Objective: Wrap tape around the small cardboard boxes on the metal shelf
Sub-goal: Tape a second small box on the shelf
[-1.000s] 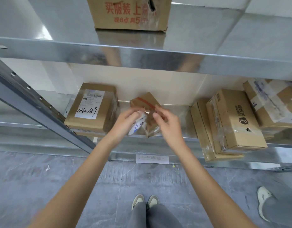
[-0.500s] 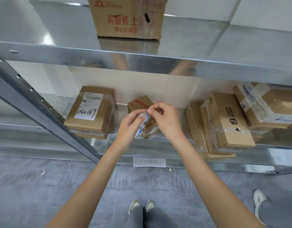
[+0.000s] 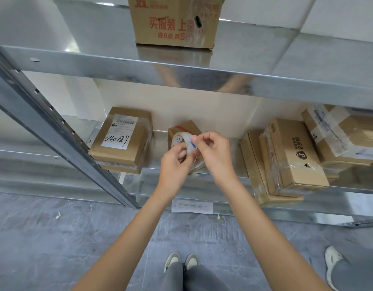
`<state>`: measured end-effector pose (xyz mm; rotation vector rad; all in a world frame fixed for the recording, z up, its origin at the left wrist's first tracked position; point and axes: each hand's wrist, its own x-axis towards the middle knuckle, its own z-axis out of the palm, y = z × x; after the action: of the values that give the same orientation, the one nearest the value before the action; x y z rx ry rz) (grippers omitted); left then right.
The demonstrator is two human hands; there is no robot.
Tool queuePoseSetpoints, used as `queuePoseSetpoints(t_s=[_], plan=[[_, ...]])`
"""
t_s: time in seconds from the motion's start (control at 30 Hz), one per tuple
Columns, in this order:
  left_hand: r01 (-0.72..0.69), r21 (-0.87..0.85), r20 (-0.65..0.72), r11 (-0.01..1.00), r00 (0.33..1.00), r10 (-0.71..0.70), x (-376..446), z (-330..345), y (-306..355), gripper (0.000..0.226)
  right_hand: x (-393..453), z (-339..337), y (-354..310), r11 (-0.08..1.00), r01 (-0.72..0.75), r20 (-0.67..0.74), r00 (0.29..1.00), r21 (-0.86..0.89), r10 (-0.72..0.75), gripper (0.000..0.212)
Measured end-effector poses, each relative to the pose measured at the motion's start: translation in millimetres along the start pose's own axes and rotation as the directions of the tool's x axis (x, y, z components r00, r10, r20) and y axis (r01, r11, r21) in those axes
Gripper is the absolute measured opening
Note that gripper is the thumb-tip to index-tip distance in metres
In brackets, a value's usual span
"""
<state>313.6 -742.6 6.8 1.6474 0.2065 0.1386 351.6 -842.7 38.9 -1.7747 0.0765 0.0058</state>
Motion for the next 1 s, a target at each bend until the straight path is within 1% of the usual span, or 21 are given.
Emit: queuePoseSetpoints(t_s=[0.17,0.27,0.3,0.33,0.4,0.43,0.47,0.53,0.57,0.6,0.63,0.67,0.7,0.73,0.77,0.8,0.83,0.87,0.9,0.93,1.0], plan=[[-0.028,0.024,-0.034,0.999,0.999,0.029,-3.2,2.3,-0.8,0.007,-3.1,5.8,0.0,0.983,-0.117,-0.086,0.988,0.143,0.13,0.013],[-0.043,0.044,-0.048,0.998,0.998,0.046,-5.5,1.8,-2.8,0.012,-5.3,9.5,2.5,0.973,-0.14,-0.093,0.983,0.185,0.159,0.012],[-0.05,0.049,-0.049,0.998,0.997,0.052,-6.1,1.2,-4.4,0.015,-5.6,10.7,3.7,0.961,-0.154,-0.086,0.98,0.229,0.177,0.011],[-0.052,0.043,-0.049,0.998,0.997,0.054,-7.0,0.4,-6.0,0.018,-6.0,11.5,4.6,0.936,-0.186,-0.073,0.974,0.299,0.217,0.018],[-0.057,0.023,-0.036,0.998,0.998,0.058,-7.5,-2.3,-9.2,0.025,-5.1,12.7,8.5,0.836,-0.298,0.001,0.942,0.461,0.336,0.04],[-0.059,0.022,-0.026,0.998,0.998,0.06,-7.2,-4.5,-10.7,0.029,-4.3,13.4,11.3,0.799,-0.358,0.049,0.922,0.482,0.384,0.046],[-0.056,0.028,-0.015,0.998,0.998,0.057,-6.8,-7.6,-13.2,0.035,-4.3,14.1,13.5,0.784,-0.414,0.097,0.903,0.463,0.419,0.048],[-0.05,0.068,0.012,0.996,0.999,0.049,-7.3,-15.1,-20.8,0.042,-3.6,15.9,20.6,0.776,-0.5,0.181,0.865,0.384,0.468,0.051],[-0.052,0.099,0.025,0.994,0.998,0.05,-8.6,-18.9,-25.1,0.04,-3.3,16.9,24.1,0.786,-0.518,0.201,0.855,0.336,0.478,0.05],[-0.061,0.127,0.03,0.99,0.998,0.058,-10.4,-22.7,-29.4,0.031,-2.3,17.5,28.6,0.812,-0.506,0.192,0.862,0.289,0.469,0.048],[-0.075,0.151,0.025,0.986,0.997,0.072,-11.4,-26.0,-33.7,0.021,-1.0,17.3,33.7,0.855,-0.459,0.149,0.888,0.243,0.434,0.046],[-0.087,0.178,0.007,0.98,0.996,0.087,-11.7,-28.7,-37.5,0.015,0.4,16.4,39.5,0.902,-0.387,0.075,0.922,0.194,0.379,0.045],[-0.079,0.213,-0.022,0.974,0.996,0.085,-10.3,-30.7,-42.7,0.013,2.1,14.9,45.8,0.947,-0.3,-0.014,0.953,0.117,0.304,0.048],[-0.05,0.273,-0.053,0.961,0.996,0.067,-7.7,-32.4,-49.6,0.015,4.9,13.1,52.2,0.978,-0.207,-0.098,0.974,-0.023,0.204,0.057],[-0.016,0.356,-0.079,0.934,0.996,0.047,-3.9,-33.5,-57.9,0.019,8.4,12.1,58.6,0.967,-0.124,-0.132,0.987,-0.222,0.097,0.071],[0.017,0.457,-0.099,0.89,0.995,0.032,0.8,-34.5,-66.3,0.024,11.6,12.2,65.2,0.902,-0.068,-0.106,0.994,-0.427,0.025,0.088],[0.044,0.547,-0.109,0.836,0.994,0.019,5.7,-34.8,-74.0,0.028,14.7,13.1,71.1,0.807,-0.035,-0.054,0.999,-0.59,0.004,0.103],[0.069,0.625,-0.112,0.778,0.994,0.002,10.7,-34.7,-80.1,0.028,18.1,13.9,76.6,0.712,-0.016,0.0,1.0,-0.702,0.022,0.114],[0.075,0.698,-0.1,0.712,0.995,-0.007,15.5,-34.0,-84.5,0.027,21.5,14.2,81.7,0.642,-0.007,0.039,0.998,-0.767,0.058,0.118],[0.062,0.768,-0.076,0.637,0.997,-0.006,20.5,-33.2,-88.0,0.024,24.6,13.6,86.1,0.611,-0.007,0.058,0.995,-0.792,0.086,0.118],[0.012,0.871,-0.012,0.491,1.0,-0.004,33.1,-32.0,-93.3,0.015,28.1,10.0,91.7,0.632,-0.03,0.044,0.994,-0.775,0.101,0.112]])
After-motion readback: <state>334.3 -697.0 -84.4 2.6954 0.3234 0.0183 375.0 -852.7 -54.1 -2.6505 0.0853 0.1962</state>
